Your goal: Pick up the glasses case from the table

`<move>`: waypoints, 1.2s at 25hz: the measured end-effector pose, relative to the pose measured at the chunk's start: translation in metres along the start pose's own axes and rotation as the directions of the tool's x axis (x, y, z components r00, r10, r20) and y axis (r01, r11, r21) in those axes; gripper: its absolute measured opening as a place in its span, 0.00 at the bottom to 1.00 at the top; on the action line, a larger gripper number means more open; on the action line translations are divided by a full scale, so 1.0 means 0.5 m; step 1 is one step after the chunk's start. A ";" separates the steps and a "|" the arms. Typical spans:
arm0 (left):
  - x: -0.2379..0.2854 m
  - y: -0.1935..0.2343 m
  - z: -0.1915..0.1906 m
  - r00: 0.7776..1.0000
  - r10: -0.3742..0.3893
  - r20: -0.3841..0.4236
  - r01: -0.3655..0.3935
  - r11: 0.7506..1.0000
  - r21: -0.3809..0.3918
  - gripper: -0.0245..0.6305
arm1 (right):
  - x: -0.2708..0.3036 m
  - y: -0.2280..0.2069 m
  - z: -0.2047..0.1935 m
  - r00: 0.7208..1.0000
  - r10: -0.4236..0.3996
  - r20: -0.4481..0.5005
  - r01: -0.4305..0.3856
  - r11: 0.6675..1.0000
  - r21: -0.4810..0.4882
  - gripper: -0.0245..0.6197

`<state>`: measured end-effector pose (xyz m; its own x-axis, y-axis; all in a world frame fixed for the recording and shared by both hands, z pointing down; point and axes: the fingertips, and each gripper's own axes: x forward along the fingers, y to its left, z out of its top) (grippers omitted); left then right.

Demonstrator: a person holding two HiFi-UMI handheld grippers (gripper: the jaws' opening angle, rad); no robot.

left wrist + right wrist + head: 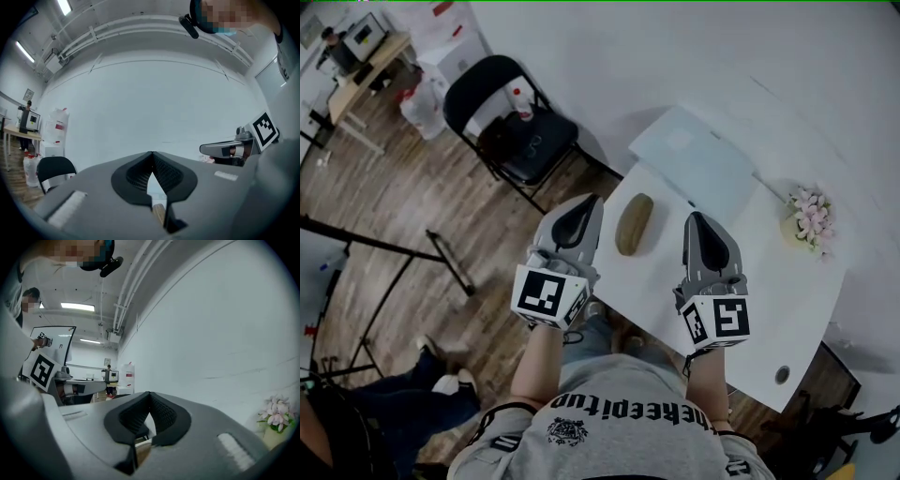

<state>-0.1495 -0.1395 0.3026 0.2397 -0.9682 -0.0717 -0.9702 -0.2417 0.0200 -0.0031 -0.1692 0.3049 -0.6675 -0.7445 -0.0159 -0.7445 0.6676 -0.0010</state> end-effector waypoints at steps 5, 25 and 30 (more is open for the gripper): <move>0.042 0.021 -0.025 0.997 -0.065 -0.035 0.064 0.998 -0.018 0.07 | 0.020 -0.011 -0.015 0.997 -0.069 -0.019 0.069 0.998 0.008 0.04; 0.152 -0.004 -0.276 0.901 -0.236 -0.363 0.220 0.972 -0.084 0.10 | 0.039 -0.052 -0.096 0.968 -0.217 -0.126 0.224 0.974 0.040 0.05; 0.159 -0.022 -0.337 0.852 -0.268 -0.449 0.246 0.963 -0.107 0.17 | 0.031 -0.065 -0.110 0.957 -0.252 -0.146 0.261 0.964 0.049 0.05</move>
<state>-0.1137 -0.2248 0.4645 0.4806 -0.7898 0.3812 -0.8716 -0.4782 0.1080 0.0103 -0.2030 0.3596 -0.4527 -0.8821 0.1306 -0.8916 0.4496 -0.0541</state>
